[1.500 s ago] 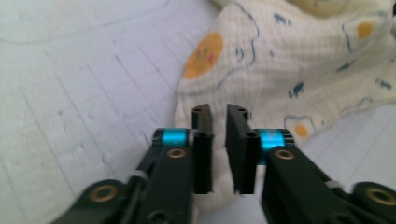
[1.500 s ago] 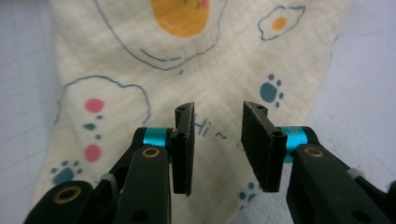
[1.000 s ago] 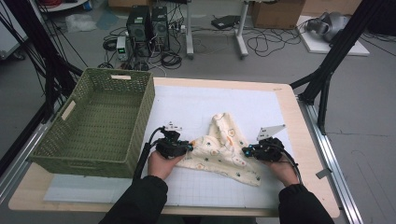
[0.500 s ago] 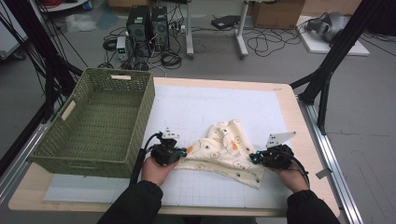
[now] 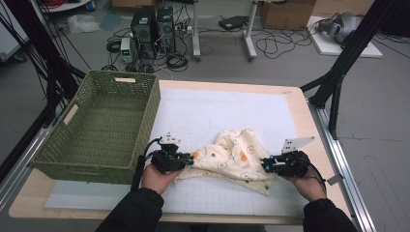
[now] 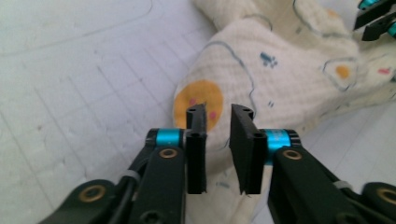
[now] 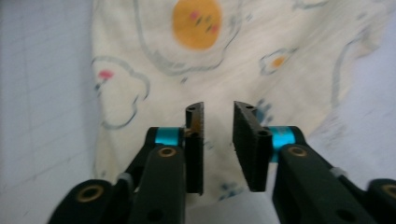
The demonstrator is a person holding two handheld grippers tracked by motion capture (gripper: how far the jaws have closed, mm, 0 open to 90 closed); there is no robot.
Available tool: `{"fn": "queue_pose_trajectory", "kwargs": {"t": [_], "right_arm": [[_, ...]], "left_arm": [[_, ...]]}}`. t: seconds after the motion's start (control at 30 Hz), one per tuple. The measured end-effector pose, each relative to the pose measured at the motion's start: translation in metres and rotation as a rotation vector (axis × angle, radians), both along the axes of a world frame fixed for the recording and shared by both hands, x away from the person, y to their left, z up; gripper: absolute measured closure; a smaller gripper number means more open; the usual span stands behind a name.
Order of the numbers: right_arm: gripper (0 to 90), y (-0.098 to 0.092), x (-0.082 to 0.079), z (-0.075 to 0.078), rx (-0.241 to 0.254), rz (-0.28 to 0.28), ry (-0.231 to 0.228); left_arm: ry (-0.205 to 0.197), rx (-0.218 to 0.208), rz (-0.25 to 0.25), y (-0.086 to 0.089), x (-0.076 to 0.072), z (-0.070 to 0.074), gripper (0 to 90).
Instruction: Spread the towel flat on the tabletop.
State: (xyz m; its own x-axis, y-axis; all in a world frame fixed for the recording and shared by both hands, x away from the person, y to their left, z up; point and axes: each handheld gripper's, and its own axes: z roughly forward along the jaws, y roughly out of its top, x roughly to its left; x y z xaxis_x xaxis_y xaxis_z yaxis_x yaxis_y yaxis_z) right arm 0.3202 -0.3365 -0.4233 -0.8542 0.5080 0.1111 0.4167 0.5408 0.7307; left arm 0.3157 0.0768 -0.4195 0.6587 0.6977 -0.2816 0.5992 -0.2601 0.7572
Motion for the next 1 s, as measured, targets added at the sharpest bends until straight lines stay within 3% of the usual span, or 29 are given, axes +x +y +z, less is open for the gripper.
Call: {"fn": "queue_pose_trajectory", "kwargs": {"t": [0.13, 0.23, 0.43, 0.53, 0.6, 0.63, 0.73, 1.0], "right_arm": [[63.6, 0.002, 0.02, 0.007, 0.019, -0.06, -0.018], [59.7, 0.007, 0.036, 0.005, -0.002, -0.09, -0.018], [57.3, 0.017, 0.059, -0.01, -0.041, -0.124, 0.005], [65.3, 0.021, 0.062, -0.016, -0.056, -0.109, 0.015], [77.7, 0.022, 0.063, -0.016, -0.052, -0.094, 0.012], [81.7, 0.023, 0.063, -0.016, -0.06, -0.084, 0.012], [86.5, 0.025, 0.061, -0.015, -0.068, -0.059, 0.007], [86.9, 0.019, 0.054, -0.002, -0.044, -0.078, -0.035]], "left_arm": [[-0.017, -0.018, 0.01, -0.01, 0.015, 0.006, 64.3], [-0.006, -0.034, 0.02, -0.02, 0.027, 0.005, 60.2], [0.034, 0.009, 0.037, -0.038, 0.043, -0.01, 58.3], [0.066, 0.037, -0.011, -0.041, 0.045, -0.018, 69.9], [0.069, 0.048, -0.033, -0.041, 0.045, -0.02, 83.8], [0.072, 0.05, -0.032, -0.04, 0.045, -0.019, 85.2], [0.04, 0.077, -0.01, -0.036, 0.04, -0.013, 86.5], [-0.074, 0.031, 0.14, -0.006, 0.026, 0.009, 86.8]]}}
